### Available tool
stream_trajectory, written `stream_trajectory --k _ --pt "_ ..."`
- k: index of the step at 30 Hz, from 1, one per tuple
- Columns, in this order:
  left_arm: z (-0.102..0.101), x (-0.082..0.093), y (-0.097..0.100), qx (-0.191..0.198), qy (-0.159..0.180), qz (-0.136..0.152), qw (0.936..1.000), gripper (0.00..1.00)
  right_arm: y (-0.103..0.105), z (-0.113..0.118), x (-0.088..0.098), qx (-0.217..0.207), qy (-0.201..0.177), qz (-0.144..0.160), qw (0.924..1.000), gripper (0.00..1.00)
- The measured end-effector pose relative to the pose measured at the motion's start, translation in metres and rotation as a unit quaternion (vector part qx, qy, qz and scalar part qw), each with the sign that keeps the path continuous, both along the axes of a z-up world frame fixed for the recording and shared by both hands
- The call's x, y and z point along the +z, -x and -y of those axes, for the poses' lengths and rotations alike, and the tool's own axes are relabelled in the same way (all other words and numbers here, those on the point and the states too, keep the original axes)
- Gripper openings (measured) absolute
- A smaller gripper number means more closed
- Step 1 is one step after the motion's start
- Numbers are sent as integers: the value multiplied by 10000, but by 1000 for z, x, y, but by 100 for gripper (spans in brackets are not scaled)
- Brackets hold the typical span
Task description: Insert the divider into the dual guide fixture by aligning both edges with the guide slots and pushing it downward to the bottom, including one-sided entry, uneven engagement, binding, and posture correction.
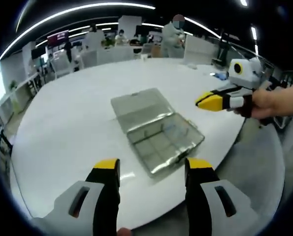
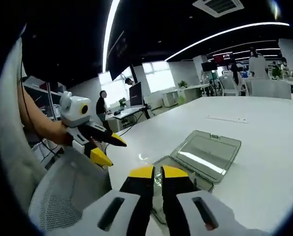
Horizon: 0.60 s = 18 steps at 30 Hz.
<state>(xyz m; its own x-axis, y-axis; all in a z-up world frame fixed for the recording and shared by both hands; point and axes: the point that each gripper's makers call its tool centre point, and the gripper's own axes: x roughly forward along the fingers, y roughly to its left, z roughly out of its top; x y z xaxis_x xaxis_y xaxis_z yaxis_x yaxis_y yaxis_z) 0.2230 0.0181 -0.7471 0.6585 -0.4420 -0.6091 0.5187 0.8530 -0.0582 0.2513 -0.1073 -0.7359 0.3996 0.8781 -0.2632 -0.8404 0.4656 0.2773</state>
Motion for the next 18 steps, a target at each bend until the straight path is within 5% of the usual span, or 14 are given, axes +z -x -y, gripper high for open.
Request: stream_trajectory --k 18 --pt "1 15 -3 313 -66 -9 9995 51 18 2 -13 663 -21 -117 9977 42"
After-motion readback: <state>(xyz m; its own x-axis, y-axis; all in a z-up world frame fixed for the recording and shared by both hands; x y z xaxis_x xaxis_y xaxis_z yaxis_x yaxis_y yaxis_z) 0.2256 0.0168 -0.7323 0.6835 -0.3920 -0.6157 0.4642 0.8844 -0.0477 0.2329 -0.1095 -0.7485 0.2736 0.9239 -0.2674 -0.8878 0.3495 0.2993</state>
